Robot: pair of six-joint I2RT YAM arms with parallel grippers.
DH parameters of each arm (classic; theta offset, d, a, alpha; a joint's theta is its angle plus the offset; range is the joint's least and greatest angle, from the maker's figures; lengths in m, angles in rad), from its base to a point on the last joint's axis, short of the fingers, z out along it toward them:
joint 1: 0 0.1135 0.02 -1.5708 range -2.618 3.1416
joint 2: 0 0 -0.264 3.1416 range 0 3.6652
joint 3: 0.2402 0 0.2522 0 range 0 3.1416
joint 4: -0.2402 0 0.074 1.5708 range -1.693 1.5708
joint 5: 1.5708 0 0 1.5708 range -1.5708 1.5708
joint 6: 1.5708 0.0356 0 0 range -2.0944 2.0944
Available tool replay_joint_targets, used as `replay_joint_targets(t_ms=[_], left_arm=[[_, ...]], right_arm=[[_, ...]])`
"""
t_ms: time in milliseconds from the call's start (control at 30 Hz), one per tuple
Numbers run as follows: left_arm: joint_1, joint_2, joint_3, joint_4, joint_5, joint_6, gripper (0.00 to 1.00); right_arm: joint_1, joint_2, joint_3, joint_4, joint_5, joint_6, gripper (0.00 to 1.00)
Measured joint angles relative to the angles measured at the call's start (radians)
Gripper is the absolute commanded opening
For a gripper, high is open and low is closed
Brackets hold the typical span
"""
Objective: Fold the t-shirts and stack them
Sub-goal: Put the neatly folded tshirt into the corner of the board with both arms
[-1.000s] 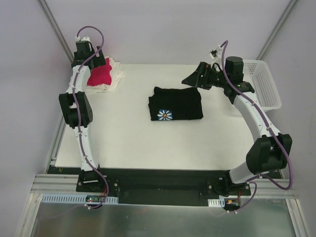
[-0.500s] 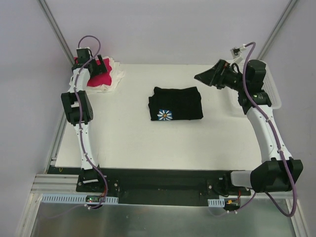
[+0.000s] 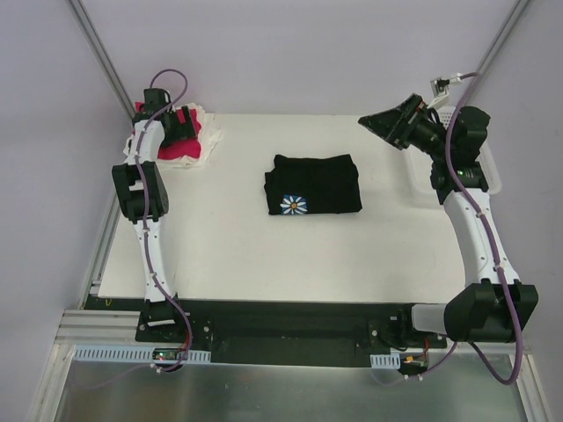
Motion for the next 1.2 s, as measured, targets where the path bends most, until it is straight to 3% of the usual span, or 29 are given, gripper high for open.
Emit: replay_joint_targets(t_ms=[400,933,1200], left_arm=[[-0.095,-0.044,-0.08,-0.051,-0.076,0.078,0.99],[-0.206,-0.093,-0.148,-0.113,-0.123,0.126,0.99],[-0.3,-0.107,-0.145,-0.222,-0.117,0.152,0.99]], right_arm=[[-0.05,-0.002,-0.013,0.157,-0.033,0.134,0.94],[-0.082,-0.023,-0.035,0.206,-0.048,0.19,0.94],[-0.095,-0.023,-0.036,0.237,-0.048,0.231,0.94]])
